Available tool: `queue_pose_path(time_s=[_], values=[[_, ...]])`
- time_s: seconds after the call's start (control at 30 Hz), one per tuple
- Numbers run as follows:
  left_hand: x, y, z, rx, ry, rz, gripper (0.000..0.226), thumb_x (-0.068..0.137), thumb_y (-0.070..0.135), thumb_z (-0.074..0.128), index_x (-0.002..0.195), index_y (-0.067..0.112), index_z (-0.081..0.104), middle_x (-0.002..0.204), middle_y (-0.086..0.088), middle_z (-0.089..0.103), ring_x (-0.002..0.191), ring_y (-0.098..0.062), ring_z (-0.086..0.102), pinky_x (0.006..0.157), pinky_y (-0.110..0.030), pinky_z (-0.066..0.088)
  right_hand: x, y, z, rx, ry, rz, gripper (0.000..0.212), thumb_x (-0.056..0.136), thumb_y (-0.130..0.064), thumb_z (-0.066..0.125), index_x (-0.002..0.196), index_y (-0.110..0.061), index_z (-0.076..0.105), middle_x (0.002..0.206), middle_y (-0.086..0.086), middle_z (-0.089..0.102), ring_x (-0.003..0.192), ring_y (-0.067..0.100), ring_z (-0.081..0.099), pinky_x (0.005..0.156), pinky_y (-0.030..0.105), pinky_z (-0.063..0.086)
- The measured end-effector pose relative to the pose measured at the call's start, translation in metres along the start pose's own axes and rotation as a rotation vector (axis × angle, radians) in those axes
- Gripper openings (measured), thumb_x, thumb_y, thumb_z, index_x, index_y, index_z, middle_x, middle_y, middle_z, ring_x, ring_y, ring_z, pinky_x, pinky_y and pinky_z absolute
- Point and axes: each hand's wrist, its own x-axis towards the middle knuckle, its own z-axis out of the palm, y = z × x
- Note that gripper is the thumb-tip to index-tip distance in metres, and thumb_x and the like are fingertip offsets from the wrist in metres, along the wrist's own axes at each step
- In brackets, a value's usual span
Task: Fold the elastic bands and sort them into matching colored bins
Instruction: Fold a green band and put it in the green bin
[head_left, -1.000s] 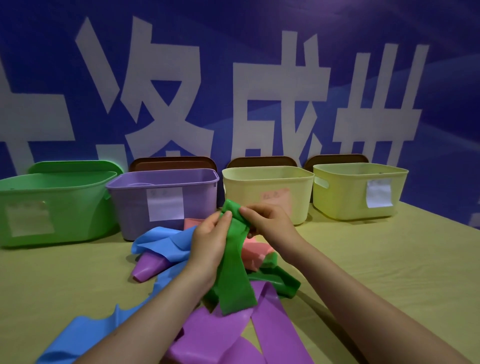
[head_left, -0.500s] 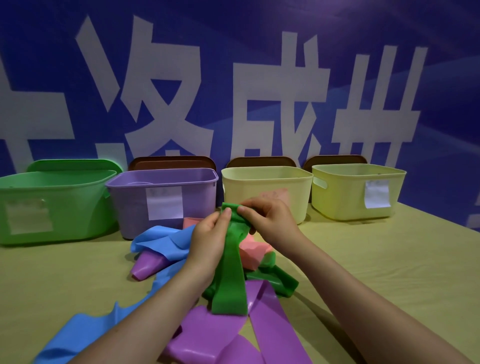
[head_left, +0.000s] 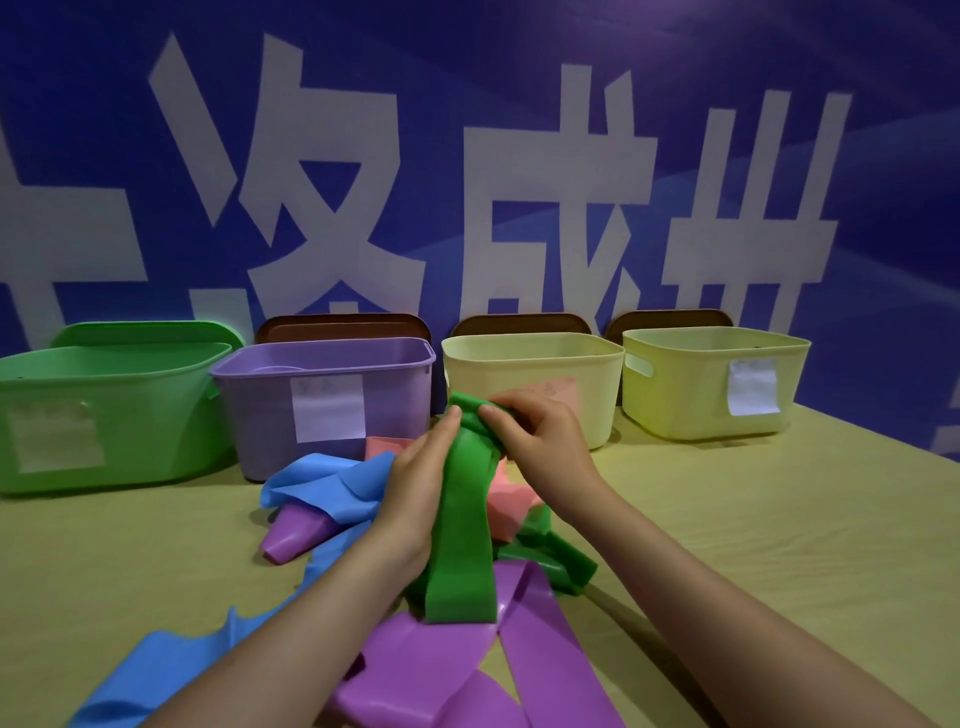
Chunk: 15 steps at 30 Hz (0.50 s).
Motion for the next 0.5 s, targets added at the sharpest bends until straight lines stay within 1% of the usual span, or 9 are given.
queue_pose_path(time_s=[0.03,0.07,0.1,0.17,0.23,0.33,0.4,0.43,0.5], values=[[-0.0001,0.0004,0.0008,-0.051,-0.037,-0.070,0.031,0.090,0.037,0.058,0.103,0.011,0.071,0.094,-0.010,0.074,0.080,-0.019,0.068,0.074,-0.029,0.052,0.0011,-0.0002,-0.0013,0.016,0.016,0.010,0.012,0.093,-0.012,0.060,0.091,-0.014,0.072,0.078,0.004,0.069,0.070,0.016,0.065,0.067,0.037,0.056],[-0.0005,0.0004,0.0014,-0.076,-0.078,-0.125,0.034,0.090,0.038,0.057,0.105,0.011,0.070,0.093,-0.011,0.073,0.080,-0.019,0.068,0.075,-0.030,0.052,0.0019,-0.0001,-0.0029,0.038,0.029,0.025,0.013,0.093,-0.012,0.060,0.088,-0.017,0.071,0.076,0.001,0.068,0.067,0.014,0.064,0.066,0.036,0.056],[-0.0012,-0.0002,0.0022,-0.075,-0.113,-0.165,0.033,0.091,0.038,0.056,0.103,0.011,0.070,0.085,-0.009,0.072,0.072,-0.017,0.067,0.069,-0.028,0.052,0.0028,0.0005,-0.0042,0.062,0.040,0.044,0.014,0.093,-0.011,0.060,0.086,-0.019,0.069,0.074,-0.003,0.067,0.065,0.010,0.062,0.065,0.033,0.055],[-0.0029,-0.0017,0.0039,-0.047,-0.141,-0.210,0.030,0.091,0.038,0.056,0.095,0.011,0.068,0.066,-0.005,0.065,0.053,-0.014,0.060,0.052,-0.022,0.048,0.0041,0.0022,-0.0072,0.098,0.062,0.070,0.014,0.093,-0.011,0.060,0.086,-0.020,0.069,0.073,-0.007,0.065,0.063,0.004,0.060,0.060,0.024,0.053],[-0.0031,-0.0028,0.0046,-0.030,-0.136,-0.219,0.032,0.092,0.038,0.055,0.093,0.009,0.068,0.064,-0.007,0.064,0.051,-0.016,0.061,0.048,-0.022,0.048,0.0045,0.0038,-0.0094,0.110,0.071,0.089,0.011,0.093,-0.012,0.060,0.090,-0.017,0.069,0.075,-0.008,0.065,0.062,0.001,0.060,0.059,0.020,0.052],[-0.0049,-0.0022,0.0049,0.037,-0.131,-0.171,0.031,0.095,0.034,0.052,0.092,0.007,0.067,0.063,-0.009,0.067,0.051,-0.017,0.064,0.048,-0.023,0.049,0.0028,0.0038,-0.0079,0.120,0.041,0.103,0.010,0.093,-0.010,0.059,0.093,-0.011,0.069,0.075,-0.003,0.066,0.059,-0.001,0.060,0.057,0.016,0.051],[-0.0052,-0.0042,0.0046,0.096,-0.106,-0.119,0.028,0.096,0.031,0.053,0.089,0.008,0.067,0.058,-0.005,0.064,0.049,-0.016,0.060,0.051,-0.023,0.048,0.0026,0.0046,-0.0059,0.123,0.037,0.101,0.010,0.092,-0.010,0.060,0.092,-0.011,0.070,0.075,-0.001,0.067,0.062,0.005,0.062,0.059,0.020,0.054],[-0.0046,-0.0055,0.0037,0.158,-0.080,-0.083,0.027,0.095,0.030,0.054,0.083,0.009,0.067,0.054,-0.003,0.060,0.047,-0.014,0.056,0.050,-0.022,0.045,0.0032,0.0053,-0.0058,0.111,0.045,0.096,0.009,0.092,-0.010,0.061,0.093,-0.011,0.071,0.077,-0.002,0.067,0.065,0.007,0.063,0.061,0.021,0.055],[-0.0020,-0.0072,0.0023,0.360,-0.028,0.026,0.031,0.095,0.029,0.055,0.072,0.010,0.063,0.051,-0.001,0.053,0.046,-0.014,0.050,0.050,-0.023,0.040,0.0053,0.0082,-0.0076,0.065,0.072,0.081,0.011,0.091,-0.012,0.063,0.096,-0.010,0.072,0.080,-0.008,0.067,0.072,0.006,0.064,0.067,0.021,0.056]])
